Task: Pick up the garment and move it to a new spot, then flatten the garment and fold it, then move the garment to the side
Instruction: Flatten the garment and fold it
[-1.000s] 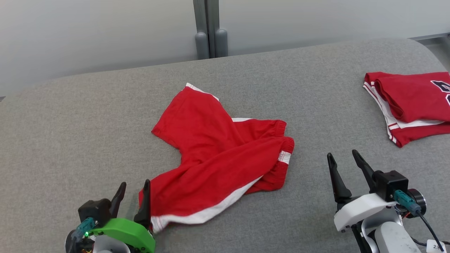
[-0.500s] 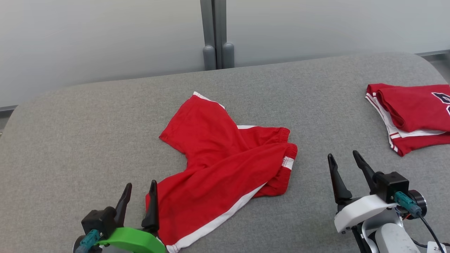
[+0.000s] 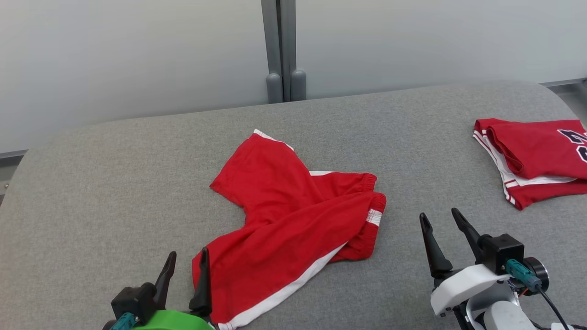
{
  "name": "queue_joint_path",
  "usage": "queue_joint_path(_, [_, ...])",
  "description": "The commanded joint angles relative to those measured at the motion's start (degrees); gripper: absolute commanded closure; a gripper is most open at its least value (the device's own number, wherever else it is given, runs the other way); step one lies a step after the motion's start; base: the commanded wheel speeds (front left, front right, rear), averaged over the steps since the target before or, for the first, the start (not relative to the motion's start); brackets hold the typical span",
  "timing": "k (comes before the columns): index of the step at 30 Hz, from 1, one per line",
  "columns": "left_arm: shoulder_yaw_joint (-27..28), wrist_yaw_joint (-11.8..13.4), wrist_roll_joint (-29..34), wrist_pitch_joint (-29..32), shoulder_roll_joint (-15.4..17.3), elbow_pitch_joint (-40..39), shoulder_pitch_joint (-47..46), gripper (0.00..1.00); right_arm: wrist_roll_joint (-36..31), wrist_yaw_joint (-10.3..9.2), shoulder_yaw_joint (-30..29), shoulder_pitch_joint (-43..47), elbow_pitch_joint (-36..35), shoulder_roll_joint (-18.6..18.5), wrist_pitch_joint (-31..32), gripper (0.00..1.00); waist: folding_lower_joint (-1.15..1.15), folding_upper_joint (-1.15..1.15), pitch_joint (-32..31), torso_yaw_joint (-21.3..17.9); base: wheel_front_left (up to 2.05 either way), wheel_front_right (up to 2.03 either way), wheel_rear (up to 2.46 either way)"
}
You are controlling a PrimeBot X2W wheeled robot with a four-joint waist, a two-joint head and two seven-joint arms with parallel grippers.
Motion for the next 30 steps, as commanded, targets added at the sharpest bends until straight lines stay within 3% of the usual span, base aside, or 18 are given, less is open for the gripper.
queue_joint_path(1, [0.24, -0.31, 0.67, -0.17, 0.03, 0.11, 0.5, 0.0, 0.45, -0.09, 0.14, 0.48, 0.22, -0.21, -0.24, 0.0, 0.0, 0.0, -0.06, -0.02, 0.0, 0.0, 0.0])
queue_joint_path(24, [0.87, 0.29, -0.25, -0.17, -0.09, -1.94, 2.35, 0.0, 2.43, -0.09, 0.65, -0.46, 1.54, -0.21, -0.24, 0.0, 0.0, 0.0, -0.64, 1.0, 0.0, 0.0, 0.0])
queue_joint_path(30, [0.21, 0.39, 0.22, -0.17, -0.08, -2.64, 1.85, 0.0, 2.08, -0.09, 3.17, -2.81, 6.65, -0.19, -0.24, 0.0, 0.0, 0.0, -0.1, 1.9, 0.0, 0.0, 0.0])
